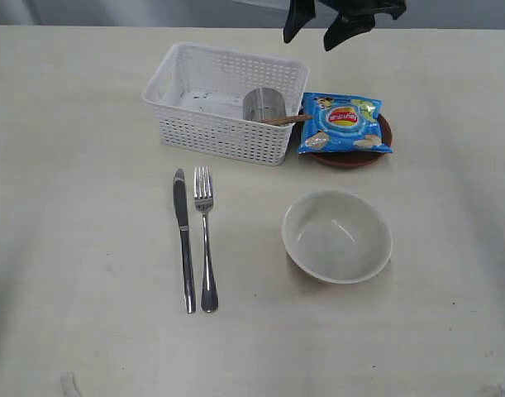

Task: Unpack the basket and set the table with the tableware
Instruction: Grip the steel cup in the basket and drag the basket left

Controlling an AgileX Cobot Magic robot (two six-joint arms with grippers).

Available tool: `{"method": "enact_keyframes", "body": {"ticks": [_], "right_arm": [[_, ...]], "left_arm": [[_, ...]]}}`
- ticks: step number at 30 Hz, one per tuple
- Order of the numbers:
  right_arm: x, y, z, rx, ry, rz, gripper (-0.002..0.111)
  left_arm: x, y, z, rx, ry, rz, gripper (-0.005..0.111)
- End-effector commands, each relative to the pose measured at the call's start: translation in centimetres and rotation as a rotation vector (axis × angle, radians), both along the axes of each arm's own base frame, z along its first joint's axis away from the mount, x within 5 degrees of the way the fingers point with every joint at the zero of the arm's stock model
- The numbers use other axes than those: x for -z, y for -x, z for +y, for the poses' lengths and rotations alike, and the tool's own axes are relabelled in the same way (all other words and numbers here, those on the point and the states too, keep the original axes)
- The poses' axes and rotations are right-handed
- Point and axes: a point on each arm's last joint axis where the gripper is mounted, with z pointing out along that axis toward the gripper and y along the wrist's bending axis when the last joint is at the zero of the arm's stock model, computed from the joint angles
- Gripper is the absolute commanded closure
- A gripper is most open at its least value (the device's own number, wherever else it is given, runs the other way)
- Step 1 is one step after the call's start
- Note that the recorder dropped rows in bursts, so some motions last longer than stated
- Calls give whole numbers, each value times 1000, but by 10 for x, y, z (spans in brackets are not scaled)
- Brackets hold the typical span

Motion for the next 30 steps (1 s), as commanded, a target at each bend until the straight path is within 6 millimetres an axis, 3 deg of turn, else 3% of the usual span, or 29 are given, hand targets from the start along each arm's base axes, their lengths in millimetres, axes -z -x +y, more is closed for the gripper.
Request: {"method": "enact_keyframes", "body": {"ticks": [1,5,10,16,21,23,27,30], "right_arm": [[19,-8,2,36,127,62,50],[34,-10,4,41,127,111,53],[54,-11,13,15,61,172,72],[70,-15,15,25,63,190,74],[76,-14,29,-7,57,157,76],[74,-13,38,-22,49,124,82],[73,-10,58,-65,30,58,106],[71,-8,71,-80,10,16,109]], "left_arm": [[0,0,0,-1,3,-9,107],[0,0,0,-1,3,-9,107],[0,0,0,-1,3,-9,107],[0,0,0,-1,3,-9,107],[0,0,0,-1,3,-9,107],[0,0,0,-1,3,-9,107],[0,0,0,-1,3,-9,107],[0,0,0,-1,3,-9,107]]}}
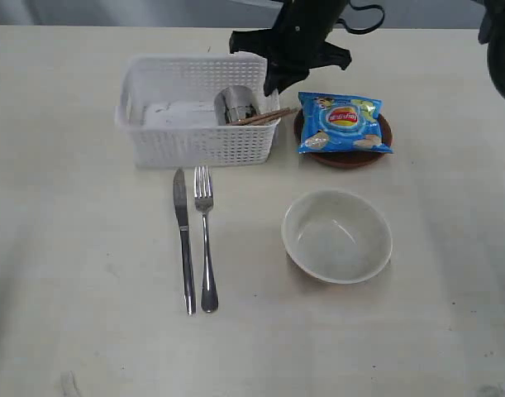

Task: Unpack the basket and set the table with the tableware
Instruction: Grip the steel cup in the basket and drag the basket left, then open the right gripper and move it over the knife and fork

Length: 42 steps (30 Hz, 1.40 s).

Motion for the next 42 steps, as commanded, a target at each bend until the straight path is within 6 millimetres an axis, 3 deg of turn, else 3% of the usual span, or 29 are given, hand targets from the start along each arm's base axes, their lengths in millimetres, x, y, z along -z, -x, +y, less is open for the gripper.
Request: {"method": "enact_keyframes", "body": {"ticks": [1,8,17,20,24,26,30,34,37,42], "right_arm": [[-6,4,22,-42,-48,-74,109],[-9,5,49,60,-180,-126,109],[14,1,53,169,-196,-72,108],[12,0,54,159,-199,-87,93],[2,-1,55,117,-195,-97,61],[-9,-2,55,101,-195,-99,55],[-38,-3,50,43,-127,-119,56],[-67,7,39,-38,-4,-122,67],[-76,15,35,-60,7,-103,78],[-83,42,29,-64,15,-81,81]], "left_arm": [[0,0,0,-1,3,-9,107],[0,0,0,-1,3,-9,107],[0,0,0,-1,3,-9,107],[0,0,0,-1,3,-9,107],[0,0,0,-1,3,-9,107],[0,0,0,-1,3,-9,107],[0,0,0,-1,3,-9,107],[0,0,0,-1,3,-9,107],[0,0,0,-1,3,-9,107],[0,0,0,-1,3,-9,107]]}}
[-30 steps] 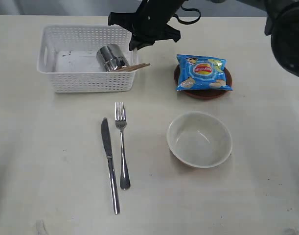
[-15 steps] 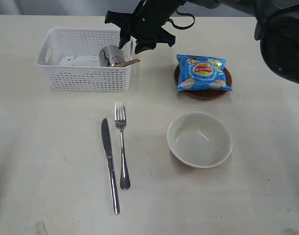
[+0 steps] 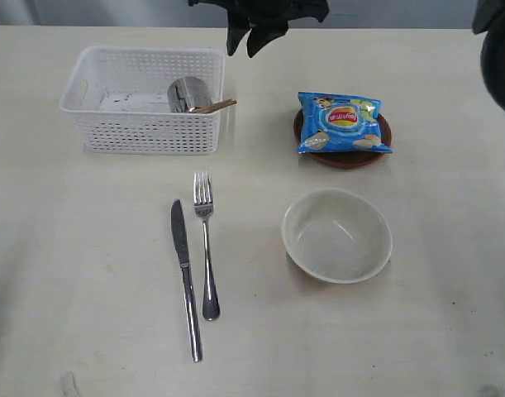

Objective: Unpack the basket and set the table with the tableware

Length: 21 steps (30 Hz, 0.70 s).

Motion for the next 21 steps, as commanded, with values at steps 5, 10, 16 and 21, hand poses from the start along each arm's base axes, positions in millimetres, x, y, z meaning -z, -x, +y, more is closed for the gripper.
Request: {"method": "enact_keyframes", "body": {"ticks": [5,10,16,21], "right_arm": [[-17,61,-7,-15,-37,-40,81],[-11,112,6,-120,5,16,81],[11,168,38,-256,43,63,81],[41,181,51,-247,79,109,80]], "left_arm": [[0,0,0,-1,3,-9,107],[0,0,0,-1,3,-9,107],[0,0,0,-1,3,-9,107],[0,0,0,-1,3,-9,107]]}}
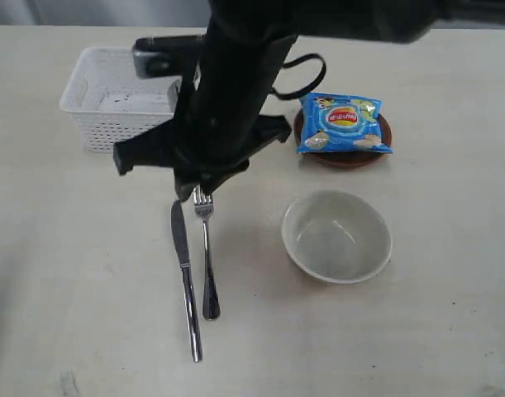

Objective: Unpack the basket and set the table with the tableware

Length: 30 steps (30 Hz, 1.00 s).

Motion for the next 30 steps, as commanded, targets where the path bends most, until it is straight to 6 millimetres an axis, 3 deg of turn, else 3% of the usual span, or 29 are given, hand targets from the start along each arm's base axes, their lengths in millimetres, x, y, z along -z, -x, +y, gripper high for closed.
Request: {"method": "enact_keyframes", "body": {"ticks": [1,7,17,27,30], "right_arm": [[25,1,6,24,40,27,79],[59,-4,12,60,86,69,65],[100,-9,16,91,149,106,65],[113,-13,17,106,160,91,65],[114,-13,17,126,158,95,72]], "left_arm": [[0,0,0,-1,3,-9,107],[0,0,0,-1,3,-9,107],[0,0,0,-1,3,-9,107],[0,0,0,-1,11,-8,107],[0,0,0,-1,11,-8,107]]}}
